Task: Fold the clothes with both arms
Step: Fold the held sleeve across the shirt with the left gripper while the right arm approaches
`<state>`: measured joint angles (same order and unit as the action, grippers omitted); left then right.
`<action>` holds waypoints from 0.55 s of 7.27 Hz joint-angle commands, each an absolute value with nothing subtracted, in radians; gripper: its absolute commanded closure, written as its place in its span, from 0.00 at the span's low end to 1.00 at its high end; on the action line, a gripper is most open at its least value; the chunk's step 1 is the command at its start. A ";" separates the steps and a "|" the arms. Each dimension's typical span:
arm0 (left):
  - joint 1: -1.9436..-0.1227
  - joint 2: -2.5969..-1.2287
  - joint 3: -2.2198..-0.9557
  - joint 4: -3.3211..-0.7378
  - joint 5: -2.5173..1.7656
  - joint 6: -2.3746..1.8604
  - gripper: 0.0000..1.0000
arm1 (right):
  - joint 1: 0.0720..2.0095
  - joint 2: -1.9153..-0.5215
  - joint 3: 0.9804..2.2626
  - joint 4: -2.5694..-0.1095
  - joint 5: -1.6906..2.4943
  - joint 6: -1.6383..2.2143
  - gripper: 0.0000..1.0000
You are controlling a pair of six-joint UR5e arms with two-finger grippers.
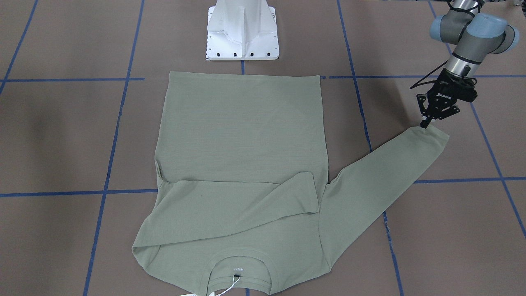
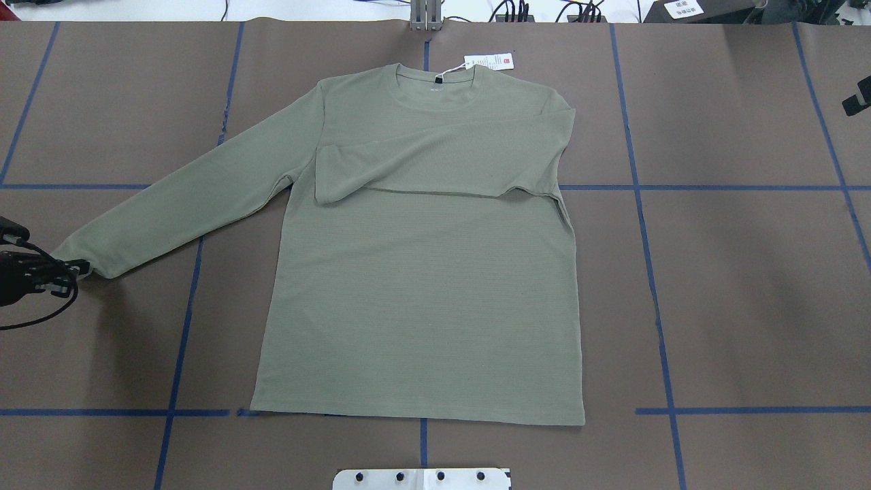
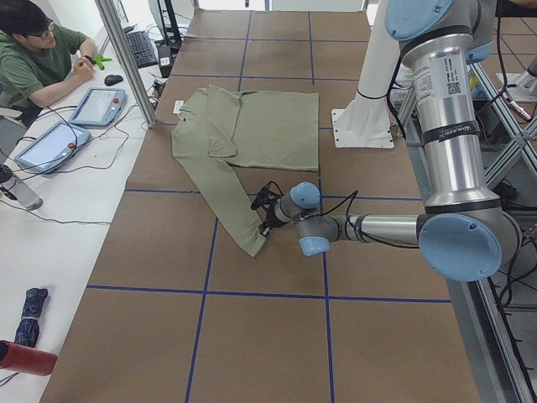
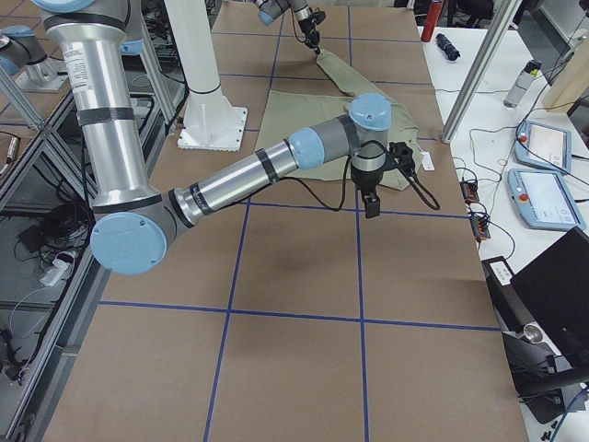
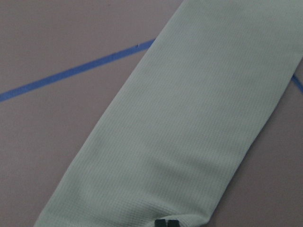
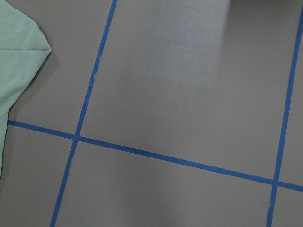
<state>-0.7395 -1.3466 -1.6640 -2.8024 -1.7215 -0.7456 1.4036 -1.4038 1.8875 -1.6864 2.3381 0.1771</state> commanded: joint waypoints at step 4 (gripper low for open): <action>-0.798 -1.829 -1.692 -2.594 -1.724 -1.089 1.00 | 1.404 -1.517 1.868 -1.686 2.243 0.146 0.00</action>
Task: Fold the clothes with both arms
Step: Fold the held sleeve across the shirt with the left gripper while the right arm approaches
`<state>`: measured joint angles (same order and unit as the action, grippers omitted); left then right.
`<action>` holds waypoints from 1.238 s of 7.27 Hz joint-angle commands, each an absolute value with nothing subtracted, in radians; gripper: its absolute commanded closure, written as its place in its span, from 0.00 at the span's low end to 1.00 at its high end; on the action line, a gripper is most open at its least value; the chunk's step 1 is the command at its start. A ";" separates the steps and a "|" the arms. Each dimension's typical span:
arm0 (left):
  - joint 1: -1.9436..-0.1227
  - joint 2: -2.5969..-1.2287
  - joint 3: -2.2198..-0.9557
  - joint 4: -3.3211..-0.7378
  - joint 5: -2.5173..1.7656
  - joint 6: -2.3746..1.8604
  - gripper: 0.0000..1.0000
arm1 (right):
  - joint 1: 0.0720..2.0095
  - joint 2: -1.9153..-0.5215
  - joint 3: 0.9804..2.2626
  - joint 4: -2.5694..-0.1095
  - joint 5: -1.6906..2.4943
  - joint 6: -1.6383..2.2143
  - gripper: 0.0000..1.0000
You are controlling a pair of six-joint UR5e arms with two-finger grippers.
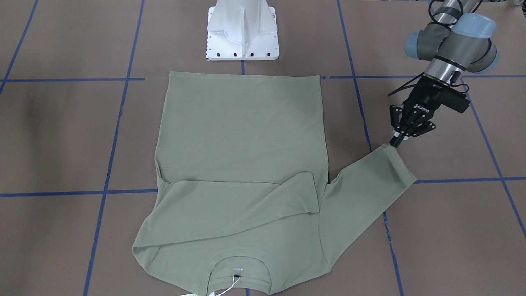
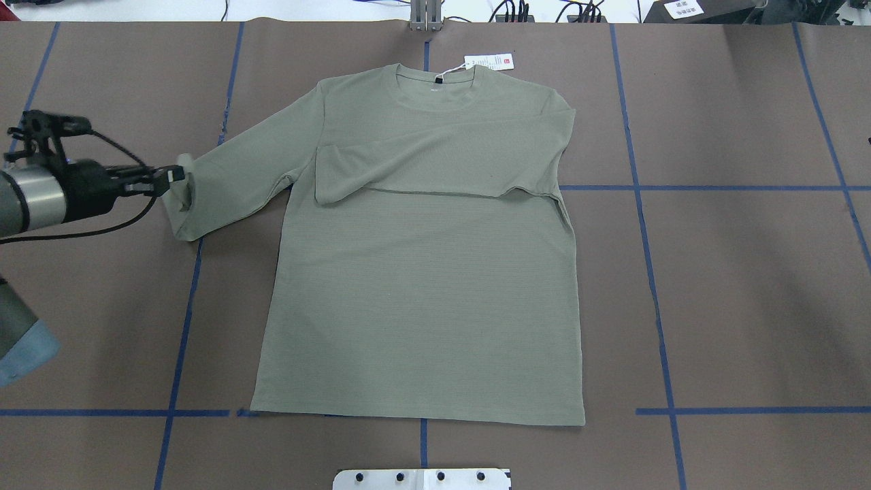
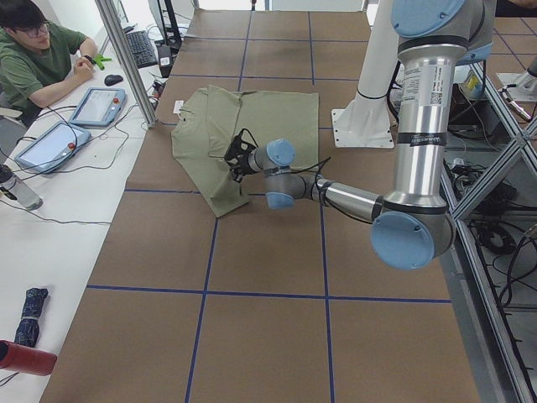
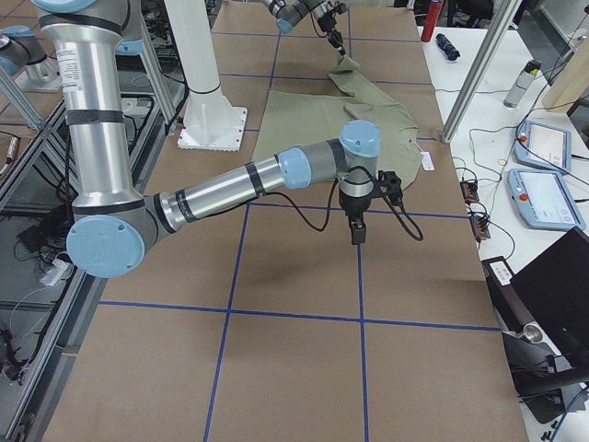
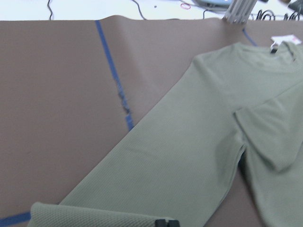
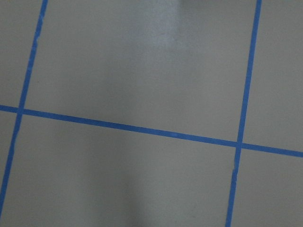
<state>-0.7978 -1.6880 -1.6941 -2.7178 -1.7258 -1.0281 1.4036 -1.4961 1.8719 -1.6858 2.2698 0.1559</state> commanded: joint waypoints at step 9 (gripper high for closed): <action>-0.499 -2.585 -1.183 -2.323 -1.473 -1.376 1.00 | 1.404 -1.519 1.875 -1.686 2.241 0.160 0.00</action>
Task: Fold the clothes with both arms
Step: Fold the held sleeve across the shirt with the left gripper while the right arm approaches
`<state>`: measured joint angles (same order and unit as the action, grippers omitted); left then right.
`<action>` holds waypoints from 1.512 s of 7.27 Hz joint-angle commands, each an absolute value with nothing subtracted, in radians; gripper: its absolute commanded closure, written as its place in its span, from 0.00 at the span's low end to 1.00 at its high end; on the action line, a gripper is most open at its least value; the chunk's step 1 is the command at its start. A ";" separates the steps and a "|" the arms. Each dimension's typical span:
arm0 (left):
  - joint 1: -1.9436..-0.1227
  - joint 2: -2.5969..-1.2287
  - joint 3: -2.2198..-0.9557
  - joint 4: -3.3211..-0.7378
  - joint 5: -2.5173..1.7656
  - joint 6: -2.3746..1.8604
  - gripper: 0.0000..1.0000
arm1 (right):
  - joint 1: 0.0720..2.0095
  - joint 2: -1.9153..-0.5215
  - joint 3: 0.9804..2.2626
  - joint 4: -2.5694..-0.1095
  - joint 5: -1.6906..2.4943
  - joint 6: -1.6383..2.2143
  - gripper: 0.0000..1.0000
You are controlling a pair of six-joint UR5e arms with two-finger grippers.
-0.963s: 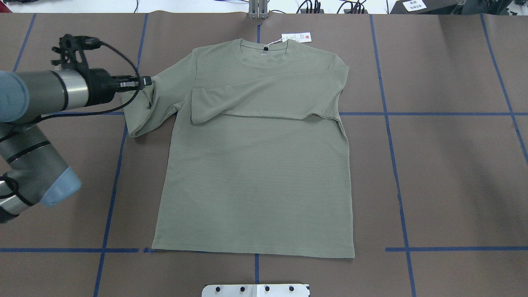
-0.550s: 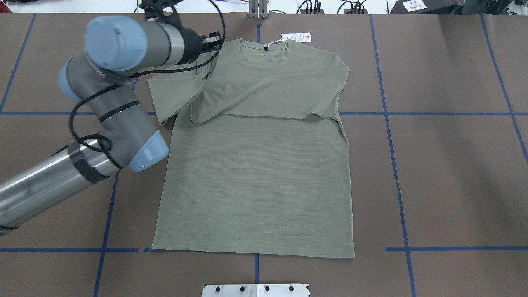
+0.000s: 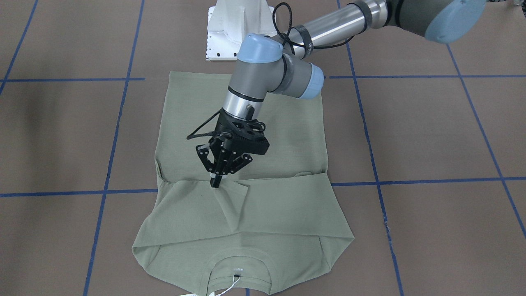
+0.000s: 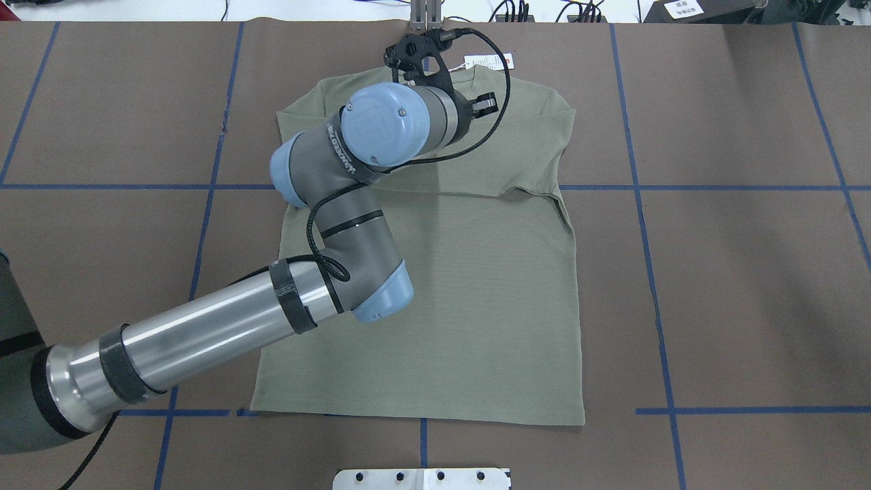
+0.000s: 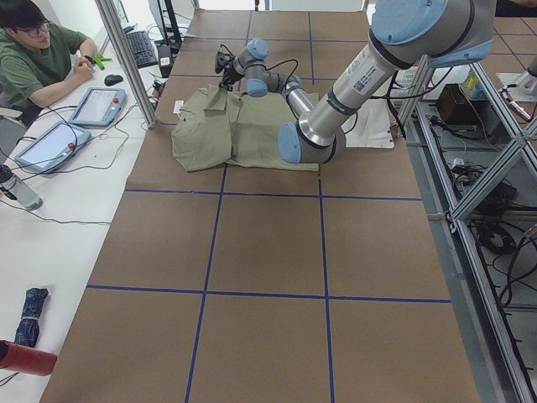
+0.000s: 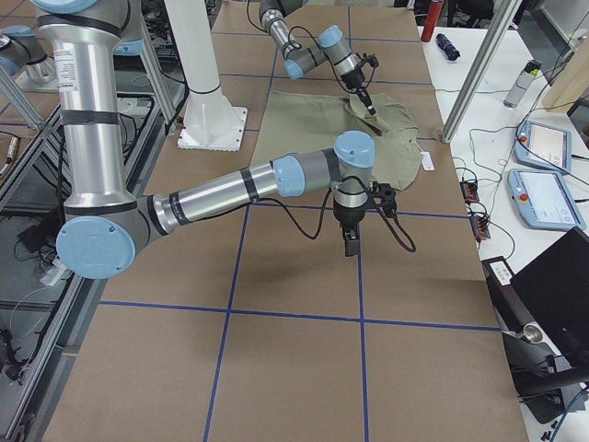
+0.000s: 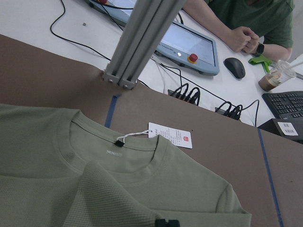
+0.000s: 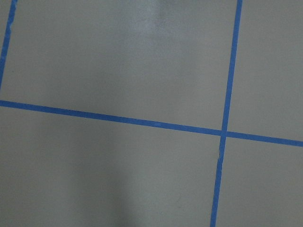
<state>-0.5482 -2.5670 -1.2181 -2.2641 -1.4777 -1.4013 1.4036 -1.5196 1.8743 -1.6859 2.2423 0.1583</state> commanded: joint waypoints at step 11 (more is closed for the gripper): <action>-0.647 -2.267 -1.627 -1.992 -1.734 -0.920 0.00 | 1.153 -1.338 1.850 -1.351 2.183 0.595 0.01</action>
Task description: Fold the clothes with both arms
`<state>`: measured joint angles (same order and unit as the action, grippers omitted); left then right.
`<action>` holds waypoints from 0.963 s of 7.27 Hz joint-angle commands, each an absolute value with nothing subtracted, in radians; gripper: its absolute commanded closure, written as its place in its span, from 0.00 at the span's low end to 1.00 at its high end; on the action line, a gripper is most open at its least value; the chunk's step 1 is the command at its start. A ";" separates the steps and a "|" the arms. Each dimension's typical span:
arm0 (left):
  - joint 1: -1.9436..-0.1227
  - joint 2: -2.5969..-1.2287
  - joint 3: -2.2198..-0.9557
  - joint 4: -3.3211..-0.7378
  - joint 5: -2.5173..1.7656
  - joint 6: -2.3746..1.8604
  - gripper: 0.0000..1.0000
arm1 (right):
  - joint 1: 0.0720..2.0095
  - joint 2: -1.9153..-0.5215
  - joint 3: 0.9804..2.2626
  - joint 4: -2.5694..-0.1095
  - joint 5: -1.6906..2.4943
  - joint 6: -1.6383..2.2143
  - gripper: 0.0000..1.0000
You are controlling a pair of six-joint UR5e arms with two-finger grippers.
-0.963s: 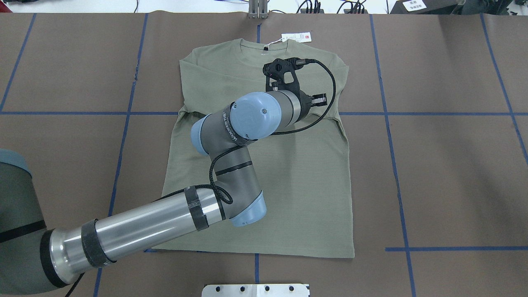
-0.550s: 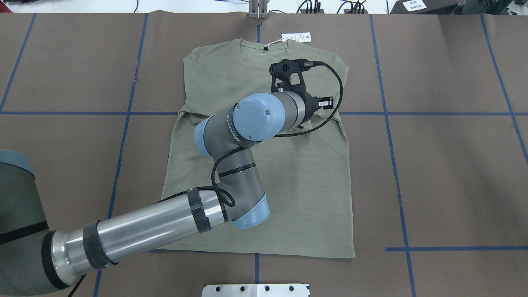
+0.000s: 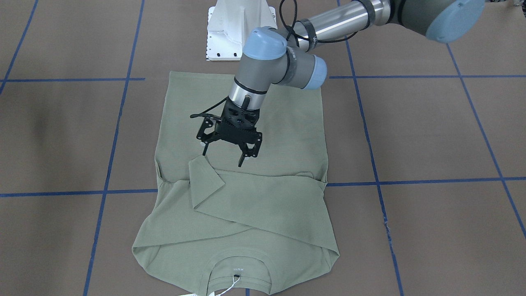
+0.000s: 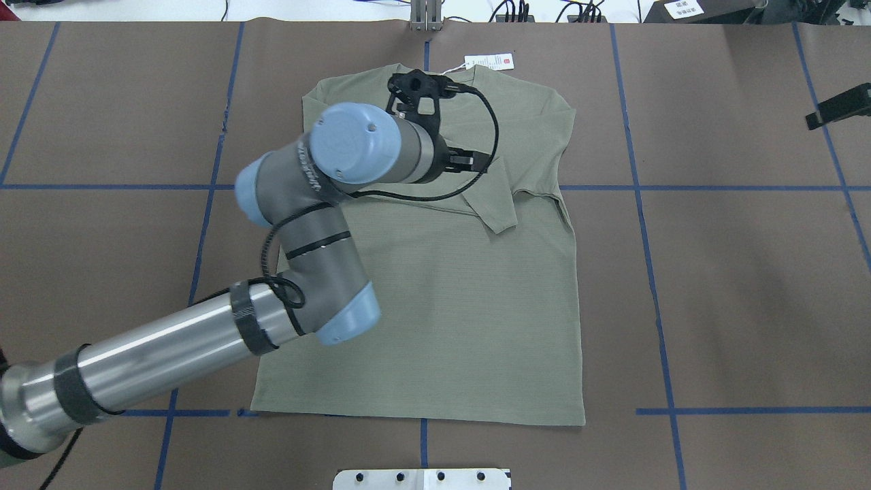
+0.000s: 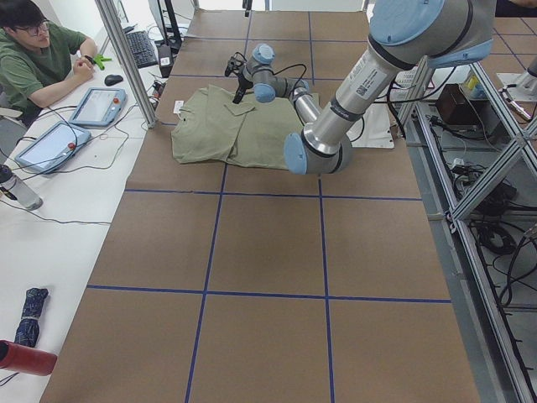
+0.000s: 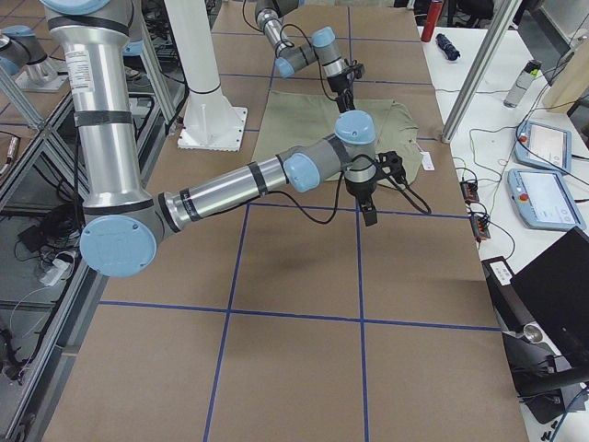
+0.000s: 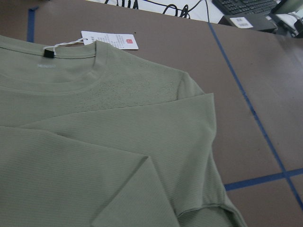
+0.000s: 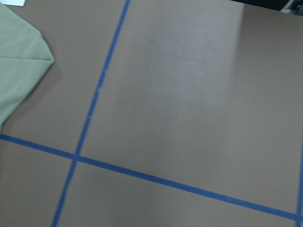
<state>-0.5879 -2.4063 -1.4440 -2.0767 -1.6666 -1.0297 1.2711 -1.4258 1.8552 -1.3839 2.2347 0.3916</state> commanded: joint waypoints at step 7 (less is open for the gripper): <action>-0.951 -1.767 -1.910 -2.058 -2.059 -0.468 0.00 | 0.617 -0.734 1.491 -1.686 1.602 1.101 0.08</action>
<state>-0.9366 -1.8179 -1.9059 -2.0161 -2.0442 -0.4987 0.6752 -0.8261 1.6042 -1.6816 1.6757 1.0647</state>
